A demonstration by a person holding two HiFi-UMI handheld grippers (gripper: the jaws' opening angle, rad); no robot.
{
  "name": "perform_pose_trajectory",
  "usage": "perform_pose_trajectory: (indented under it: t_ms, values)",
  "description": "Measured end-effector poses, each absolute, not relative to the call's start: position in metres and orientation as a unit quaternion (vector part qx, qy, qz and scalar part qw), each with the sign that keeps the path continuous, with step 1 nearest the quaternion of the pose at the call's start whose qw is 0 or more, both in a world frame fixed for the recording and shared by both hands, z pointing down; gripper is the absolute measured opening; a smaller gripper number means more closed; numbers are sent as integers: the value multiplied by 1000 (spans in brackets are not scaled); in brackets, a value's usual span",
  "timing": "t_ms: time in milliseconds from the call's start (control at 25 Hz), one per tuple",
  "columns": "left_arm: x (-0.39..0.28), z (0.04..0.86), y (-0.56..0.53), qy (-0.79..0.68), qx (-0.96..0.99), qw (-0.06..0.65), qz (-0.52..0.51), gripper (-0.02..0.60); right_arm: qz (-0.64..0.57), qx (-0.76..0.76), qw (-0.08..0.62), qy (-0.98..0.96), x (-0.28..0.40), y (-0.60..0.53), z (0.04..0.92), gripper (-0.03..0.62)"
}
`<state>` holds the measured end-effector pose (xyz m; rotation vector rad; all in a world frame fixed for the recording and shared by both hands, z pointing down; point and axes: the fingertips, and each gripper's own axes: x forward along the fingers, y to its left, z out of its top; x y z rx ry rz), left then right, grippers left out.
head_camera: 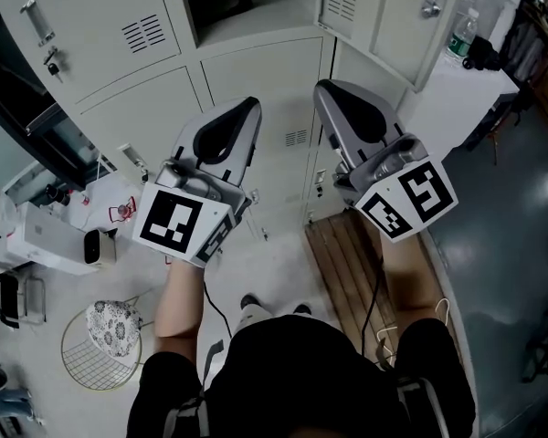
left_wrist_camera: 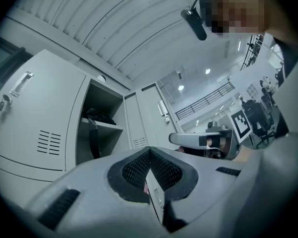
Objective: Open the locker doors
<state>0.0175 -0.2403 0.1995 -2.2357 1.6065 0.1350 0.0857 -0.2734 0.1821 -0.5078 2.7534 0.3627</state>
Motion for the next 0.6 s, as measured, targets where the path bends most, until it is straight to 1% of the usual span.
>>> perform_pose_trajectory:
  t_ms: [600]
  values:
    - [26,198,-247,566,-800,193,51,15,137,-191,157,959,96,-280,185,5]
